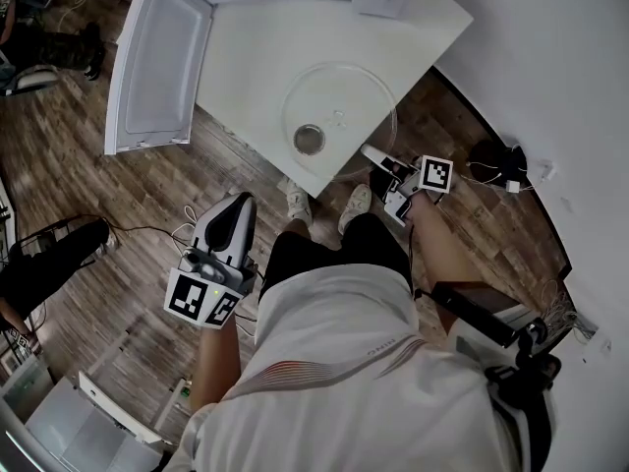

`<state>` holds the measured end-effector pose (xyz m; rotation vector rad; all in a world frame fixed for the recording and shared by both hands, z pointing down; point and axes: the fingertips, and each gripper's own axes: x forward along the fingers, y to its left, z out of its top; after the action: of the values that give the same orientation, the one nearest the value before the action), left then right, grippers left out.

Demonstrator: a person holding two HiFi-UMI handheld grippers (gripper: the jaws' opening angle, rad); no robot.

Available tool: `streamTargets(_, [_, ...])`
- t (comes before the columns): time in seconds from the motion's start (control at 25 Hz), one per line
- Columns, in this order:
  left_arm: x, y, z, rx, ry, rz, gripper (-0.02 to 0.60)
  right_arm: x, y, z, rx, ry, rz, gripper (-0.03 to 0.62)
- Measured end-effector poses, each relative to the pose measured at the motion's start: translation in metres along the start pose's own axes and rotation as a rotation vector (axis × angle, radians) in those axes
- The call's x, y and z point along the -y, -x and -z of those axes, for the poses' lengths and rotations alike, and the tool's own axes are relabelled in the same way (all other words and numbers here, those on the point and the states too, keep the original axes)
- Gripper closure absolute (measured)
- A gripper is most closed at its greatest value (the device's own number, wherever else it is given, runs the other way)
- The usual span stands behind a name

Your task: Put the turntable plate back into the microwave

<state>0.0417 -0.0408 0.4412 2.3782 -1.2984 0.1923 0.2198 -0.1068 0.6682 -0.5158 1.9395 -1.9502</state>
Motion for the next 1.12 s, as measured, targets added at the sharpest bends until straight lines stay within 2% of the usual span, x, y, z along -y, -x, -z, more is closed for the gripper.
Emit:
streamTargets(0.16, [-0.001,0.000,0.000,0.000,0.002,0.001,0.571,-0.001,0.000,-0.002,0.007,0.008,0.002,0.562])
streamTargets(0.76, [-0.009,0.001,-0.002,0.008,0.013,0.013,0.571,-0.012,-0.005,-0.001,0.070,0.053,-0.033,0.566])
streamTargets(1.12, [-0.025,0.002,-0.009,0.037,0.034,0.041,0.571,-0.049,-0.020,-0.004,0.110,0.112,-0.060,0.566])
